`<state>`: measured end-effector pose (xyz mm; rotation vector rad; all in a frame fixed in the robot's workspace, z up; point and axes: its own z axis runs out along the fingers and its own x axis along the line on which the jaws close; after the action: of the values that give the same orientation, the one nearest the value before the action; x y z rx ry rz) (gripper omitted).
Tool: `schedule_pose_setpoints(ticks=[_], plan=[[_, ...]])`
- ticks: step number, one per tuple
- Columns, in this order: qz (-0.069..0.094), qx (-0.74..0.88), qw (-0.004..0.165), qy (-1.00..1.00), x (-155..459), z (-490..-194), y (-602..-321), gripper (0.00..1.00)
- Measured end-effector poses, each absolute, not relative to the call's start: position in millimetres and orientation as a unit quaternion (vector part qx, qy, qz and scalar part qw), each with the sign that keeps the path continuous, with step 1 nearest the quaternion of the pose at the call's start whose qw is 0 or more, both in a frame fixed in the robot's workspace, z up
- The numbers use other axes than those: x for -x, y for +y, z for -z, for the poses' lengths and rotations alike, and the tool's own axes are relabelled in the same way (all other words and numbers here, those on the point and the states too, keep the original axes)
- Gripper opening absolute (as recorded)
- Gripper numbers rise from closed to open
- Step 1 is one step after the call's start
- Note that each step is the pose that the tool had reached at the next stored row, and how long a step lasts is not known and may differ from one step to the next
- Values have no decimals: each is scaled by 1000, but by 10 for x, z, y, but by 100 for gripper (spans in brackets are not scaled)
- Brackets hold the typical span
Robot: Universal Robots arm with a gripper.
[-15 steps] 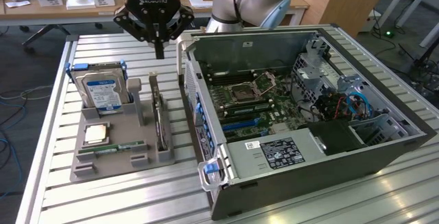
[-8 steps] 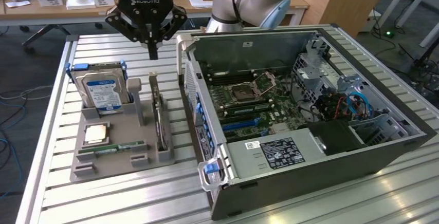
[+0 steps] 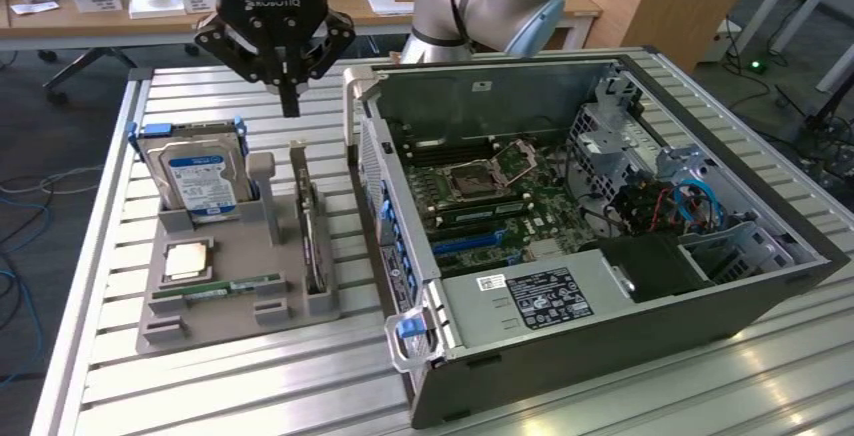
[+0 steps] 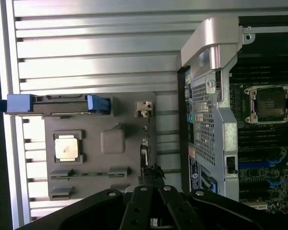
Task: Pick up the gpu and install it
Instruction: 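Reach for the gpu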
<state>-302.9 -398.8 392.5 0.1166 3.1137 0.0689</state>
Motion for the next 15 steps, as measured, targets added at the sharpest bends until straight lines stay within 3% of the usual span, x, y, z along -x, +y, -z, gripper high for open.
schedule_pose_setpoints(ticks=[15], plan=[[-22,-37,13,999,3045,-3924,-4075,11]])
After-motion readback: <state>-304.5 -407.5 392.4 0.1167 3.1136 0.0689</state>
